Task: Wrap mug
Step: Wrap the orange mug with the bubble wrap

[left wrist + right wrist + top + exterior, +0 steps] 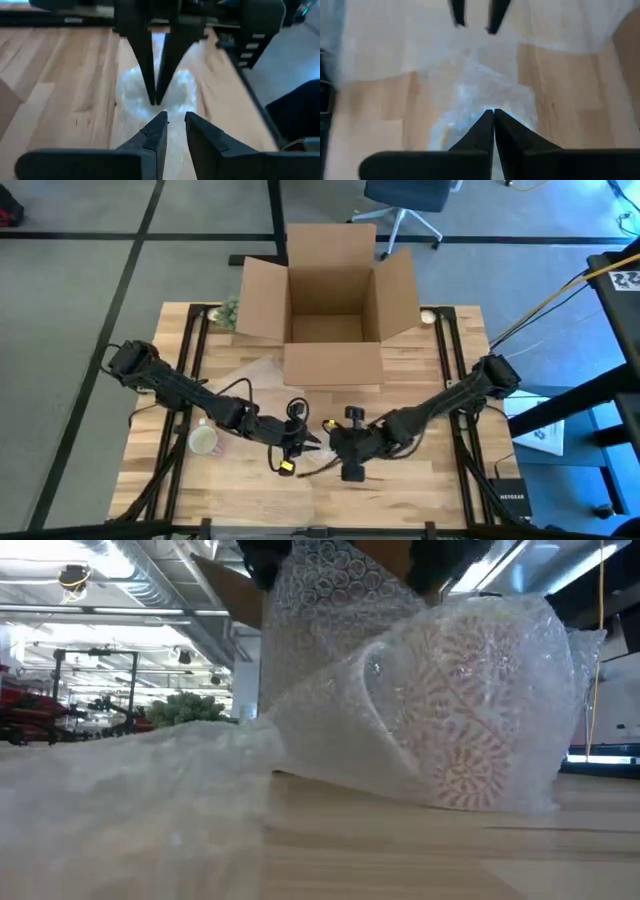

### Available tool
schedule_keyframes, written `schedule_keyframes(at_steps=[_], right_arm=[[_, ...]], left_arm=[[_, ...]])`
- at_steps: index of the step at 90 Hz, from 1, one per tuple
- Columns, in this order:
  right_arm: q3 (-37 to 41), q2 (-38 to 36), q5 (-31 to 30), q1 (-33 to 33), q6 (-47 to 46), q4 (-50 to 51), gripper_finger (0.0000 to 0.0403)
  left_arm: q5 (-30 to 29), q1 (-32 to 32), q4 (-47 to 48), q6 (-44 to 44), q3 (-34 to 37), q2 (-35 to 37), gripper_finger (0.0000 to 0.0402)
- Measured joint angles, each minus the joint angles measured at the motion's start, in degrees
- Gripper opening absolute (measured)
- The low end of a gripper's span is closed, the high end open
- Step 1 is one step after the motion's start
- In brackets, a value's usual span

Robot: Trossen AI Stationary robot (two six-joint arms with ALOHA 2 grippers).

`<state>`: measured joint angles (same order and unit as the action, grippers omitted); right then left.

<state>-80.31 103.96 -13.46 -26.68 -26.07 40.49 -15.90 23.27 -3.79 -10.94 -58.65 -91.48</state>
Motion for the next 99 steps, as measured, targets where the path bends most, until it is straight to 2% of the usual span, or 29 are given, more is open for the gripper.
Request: schedule_keyframes(at_steps=[22,36,56,65,84,99], right_arm=[[1.5,5.8,2.1,0.6,-0.3,-0.2,0.0],[1.8,7.1,3.6,0.5,-0.6,-0.4,0.0],[1.7,6.5,2.7,0.5,-0.7,-0.4,0.0],[1.8,6.5,2.4,0.5,-0.7,-0.3,0.0],[1.4,6.3,2.2,0.5,-0.6,0.0,0.0],[-1.2,5.5,2.6,0.5,-0.5,2.8,0.0]], left_arm=[[-1.1,0.0,1.4,-0.4,0.0,-0.1,0.0053],[-1.3,-0.1,1.7,-0.1,0.0,-0.1,0.0053],[-0.8,-0.1,2.5,0.9,0.0,-1.7,0.0053],[0.2,-0.2,-0.1,2.2,0.0,-4.3,0.0053],[5.6,-2.3,-12.7,3.1,0.0,-9.7,0.0053],[6.9,-4.7,-15.6,3.0,0.0,-10.9,0.0053]])
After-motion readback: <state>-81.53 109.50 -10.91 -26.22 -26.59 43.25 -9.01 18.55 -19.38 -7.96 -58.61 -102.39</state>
